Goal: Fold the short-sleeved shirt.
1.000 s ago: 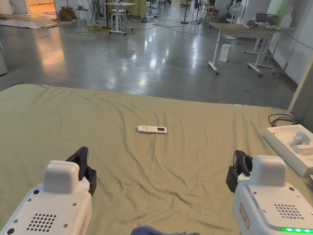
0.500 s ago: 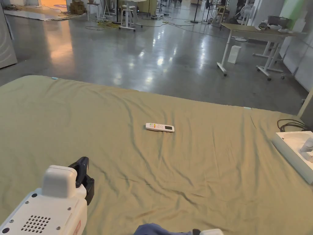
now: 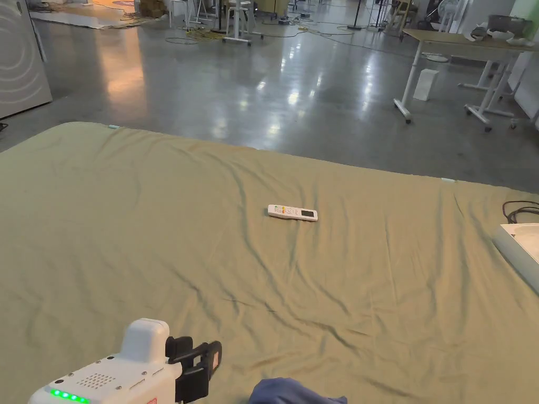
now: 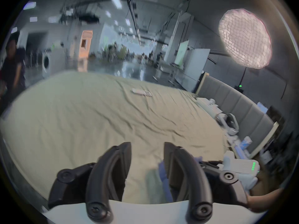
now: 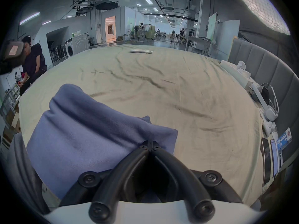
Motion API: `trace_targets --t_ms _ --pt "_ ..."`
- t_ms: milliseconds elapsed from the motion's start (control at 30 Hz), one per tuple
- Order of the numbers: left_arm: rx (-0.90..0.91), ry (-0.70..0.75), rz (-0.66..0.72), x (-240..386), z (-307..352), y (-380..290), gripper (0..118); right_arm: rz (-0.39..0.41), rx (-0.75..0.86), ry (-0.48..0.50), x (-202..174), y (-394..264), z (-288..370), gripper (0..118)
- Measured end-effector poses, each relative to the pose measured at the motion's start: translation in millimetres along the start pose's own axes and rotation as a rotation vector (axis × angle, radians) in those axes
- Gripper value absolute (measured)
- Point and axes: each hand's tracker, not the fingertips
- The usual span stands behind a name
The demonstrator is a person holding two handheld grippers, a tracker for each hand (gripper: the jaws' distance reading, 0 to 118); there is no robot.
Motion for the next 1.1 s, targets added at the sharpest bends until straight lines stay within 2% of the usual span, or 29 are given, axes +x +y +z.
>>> trace_targets --t_ms 133,333,500,567,800,1100 --pt "-0.109 -0.017 0.059 -10.5 -15.6 -4.5 47 0.002 0.000 0.004 1.6 -2.5 -1.1 0" --pt "-0.247 -0.133 0.188 -26.2 -30.1 -5.7 47 -0.008 -0.004 0.012 1.1 -1.8 2.3 0" --pt "-0.352 -0.324 0.403 -47.6 -52.2 -15.6 47 -0.017 -0.006 0.017 1.3 -2.0 1.0 0" --pt "-0.401 -0.326 0.451 -51.6 -63.2 -19.9 47 -0.018 -0.006 0.019 1.5 -1.9 1.3 0" --pt "-0.520 -0.416 0.477 -54.4 -98.9 -38.6 47 -0.019 -0.007 0.025 2.1 -1.5 3.1 0" --pt "-0.561 -0.390 0.408 -44.5 -112.2 -42.4 47 -0.014 -0.009 0.024 2.3 -0.9 3.1 0"
